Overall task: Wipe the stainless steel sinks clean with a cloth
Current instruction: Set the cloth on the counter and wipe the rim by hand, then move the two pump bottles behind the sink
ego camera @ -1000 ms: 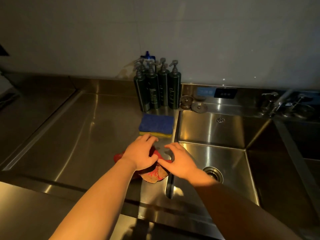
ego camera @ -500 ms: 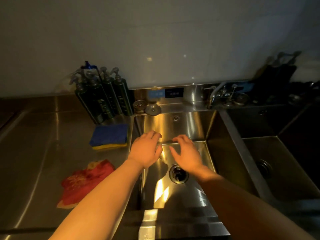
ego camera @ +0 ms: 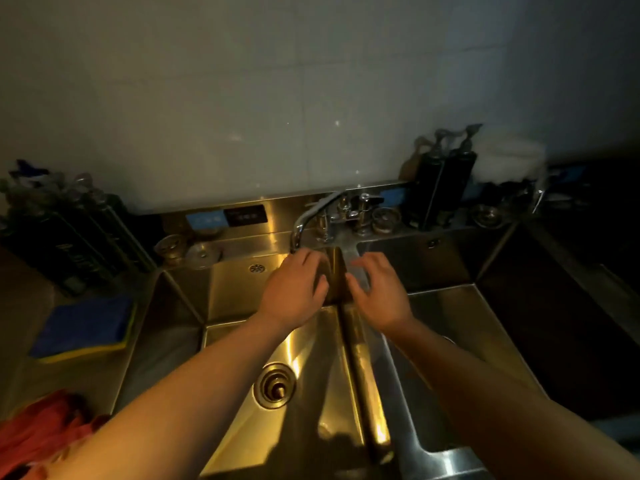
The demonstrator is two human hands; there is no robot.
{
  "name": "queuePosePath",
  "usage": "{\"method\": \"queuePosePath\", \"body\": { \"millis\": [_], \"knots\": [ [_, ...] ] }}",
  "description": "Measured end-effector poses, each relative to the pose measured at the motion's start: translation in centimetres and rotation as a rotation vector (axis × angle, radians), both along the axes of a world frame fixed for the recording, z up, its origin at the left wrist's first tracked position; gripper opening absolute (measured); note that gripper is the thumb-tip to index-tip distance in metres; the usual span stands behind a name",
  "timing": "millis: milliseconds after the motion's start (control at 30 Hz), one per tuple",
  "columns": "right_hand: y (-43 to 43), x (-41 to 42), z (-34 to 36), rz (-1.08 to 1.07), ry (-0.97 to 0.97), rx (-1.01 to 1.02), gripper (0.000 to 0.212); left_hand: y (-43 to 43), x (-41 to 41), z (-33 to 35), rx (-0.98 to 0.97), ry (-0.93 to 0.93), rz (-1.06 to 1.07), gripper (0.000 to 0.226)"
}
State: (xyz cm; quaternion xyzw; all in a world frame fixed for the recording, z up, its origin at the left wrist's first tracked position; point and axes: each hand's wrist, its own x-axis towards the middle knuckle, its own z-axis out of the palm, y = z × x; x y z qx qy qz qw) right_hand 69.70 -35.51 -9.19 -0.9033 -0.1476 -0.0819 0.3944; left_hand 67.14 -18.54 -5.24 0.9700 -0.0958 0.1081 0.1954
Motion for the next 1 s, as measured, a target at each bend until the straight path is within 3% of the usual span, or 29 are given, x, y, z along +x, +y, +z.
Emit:
{"method": "queuePosePath", "body": {
  "millis": [200, 467, 800, 1000],
  "knots": [
    [-6.7, 4.9, 0.8, -0.071, -0.013, 0.065, 0.024, -6.0, 5.0, 0.2, -0.057, -0.031, -0.015, 0.035],
    [-13.4, 9.7, 1.1, -0.206, -0.009, 0.125, 0.028, -10.9, 10.0, 0.2, -0.185, 0.067, -0.026, 0.042],
    [-17.6, 15.7, 0.1, -0.305, -0.067, 0.179, 0.025, -17.1, 17.2, -0.1, -0.317, 0.042, 0.020, 0.037],
    [-19.3, 20.3, 0.1, -0.327, -0.036, 0.249, 0.040, -19.8, 21.9, -0.5, -0.360, -0.027, 0.126, 0.045]
  ]
}}
